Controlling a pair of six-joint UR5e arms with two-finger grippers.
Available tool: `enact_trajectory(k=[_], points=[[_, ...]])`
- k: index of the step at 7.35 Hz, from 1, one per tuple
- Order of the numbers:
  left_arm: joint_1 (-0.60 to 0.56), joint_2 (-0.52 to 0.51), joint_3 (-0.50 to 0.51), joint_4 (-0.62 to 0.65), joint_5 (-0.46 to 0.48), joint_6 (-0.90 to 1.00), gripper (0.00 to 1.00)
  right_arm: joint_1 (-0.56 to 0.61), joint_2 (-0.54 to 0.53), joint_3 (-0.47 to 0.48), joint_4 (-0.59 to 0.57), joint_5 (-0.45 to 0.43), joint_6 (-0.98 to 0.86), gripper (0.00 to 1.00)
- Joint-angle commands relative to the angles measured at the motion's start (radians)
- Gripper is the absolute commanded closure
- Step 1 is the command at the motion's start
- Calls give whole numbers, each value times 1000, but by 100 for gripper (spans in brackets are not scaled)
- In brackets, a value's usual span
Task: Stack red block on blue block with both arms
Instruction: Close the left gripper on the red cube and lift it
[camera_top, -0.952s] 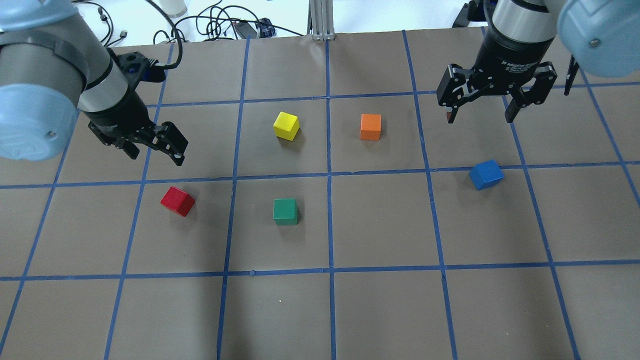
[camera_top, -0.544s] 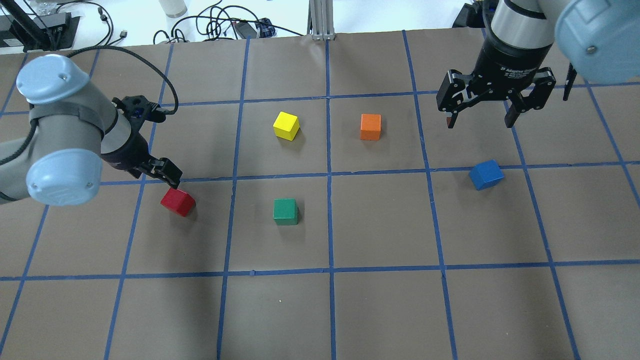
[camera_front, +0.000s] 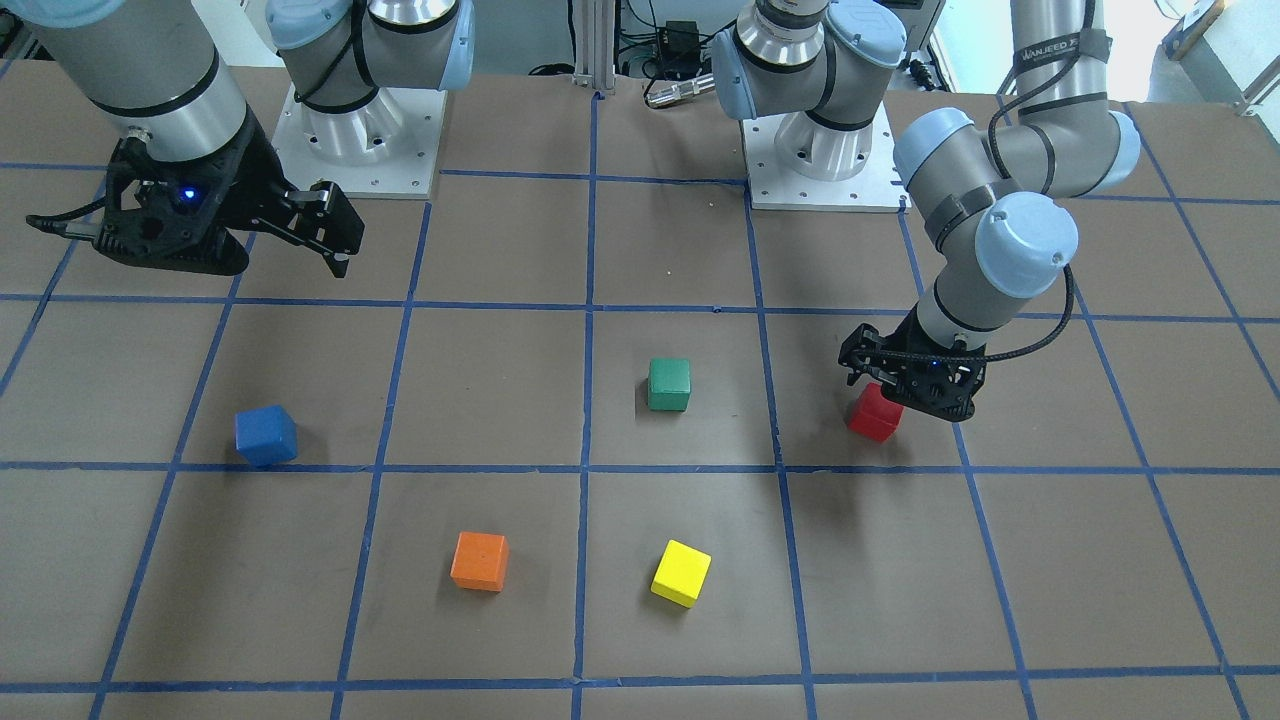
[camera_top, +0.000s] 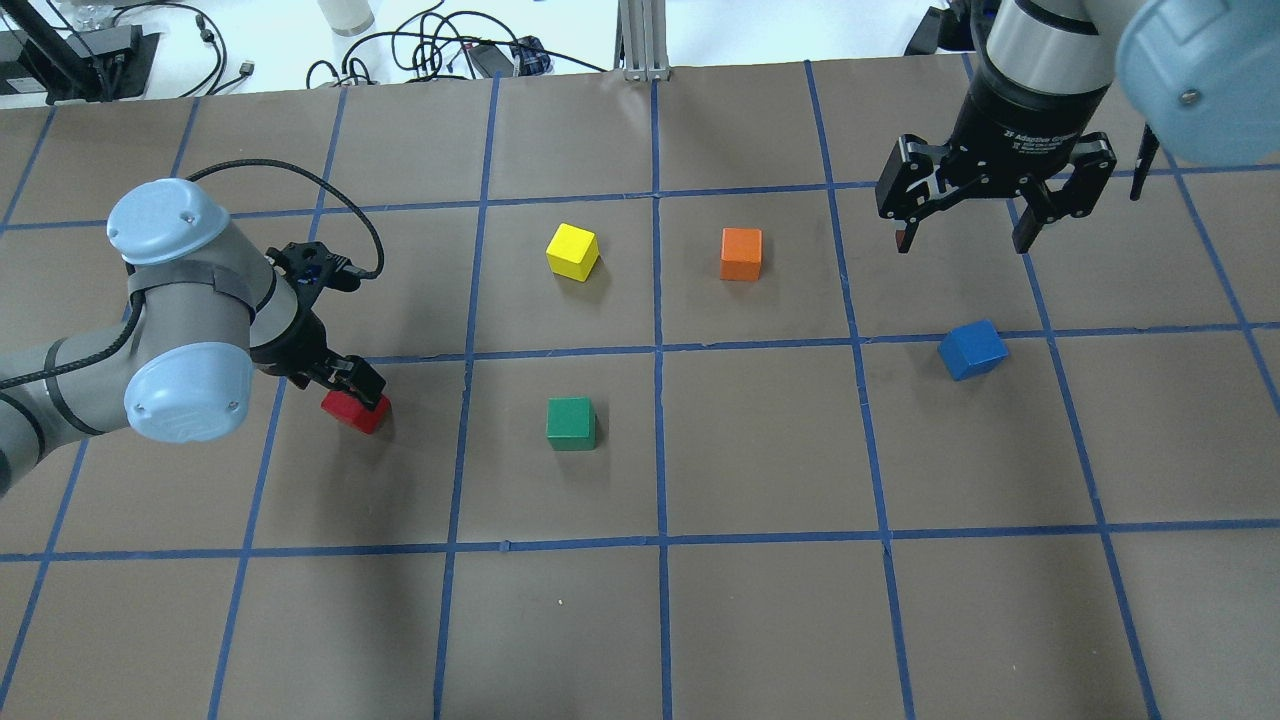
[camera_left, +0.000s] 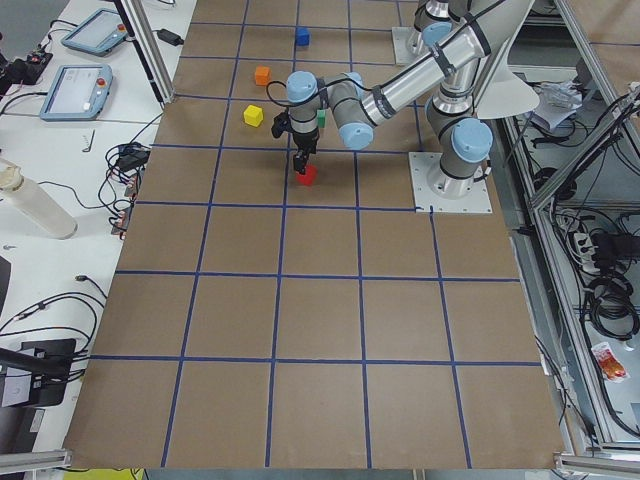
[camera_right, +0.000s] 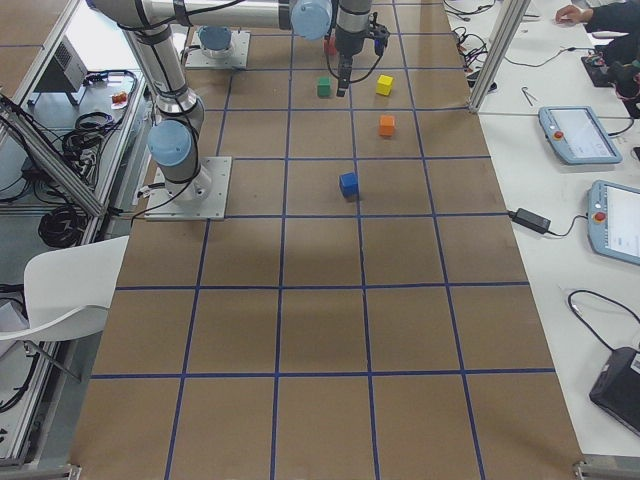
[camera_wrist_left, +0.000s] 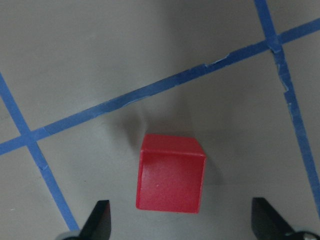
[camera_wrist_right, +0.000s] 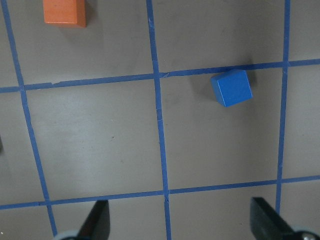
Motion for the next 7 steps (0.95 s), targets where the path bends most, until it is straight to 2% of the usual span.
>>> enact_trajectory(k=[1, 2, 4, 5, 7], points=[[0, -41, -18, 43, 0, -2, 0, -4, 3, 0, -7, 4, 4, 0], [0, -63, -25, 97, 0, 4, 24, -8, 2, 3, -37, 2, 2, 0], [0, -74, -20, 119, 0, -2, 92, -8, -4, 3, -25, -1, 4, 0], [-3, -68, -15, 120, 2, -7, 100, -7, -10, -6, -22, 2, 2, 0], [-99, -55, 61, 95, -11, -246, 100, -7, -16, 3, -30, 1, 1, 0]])
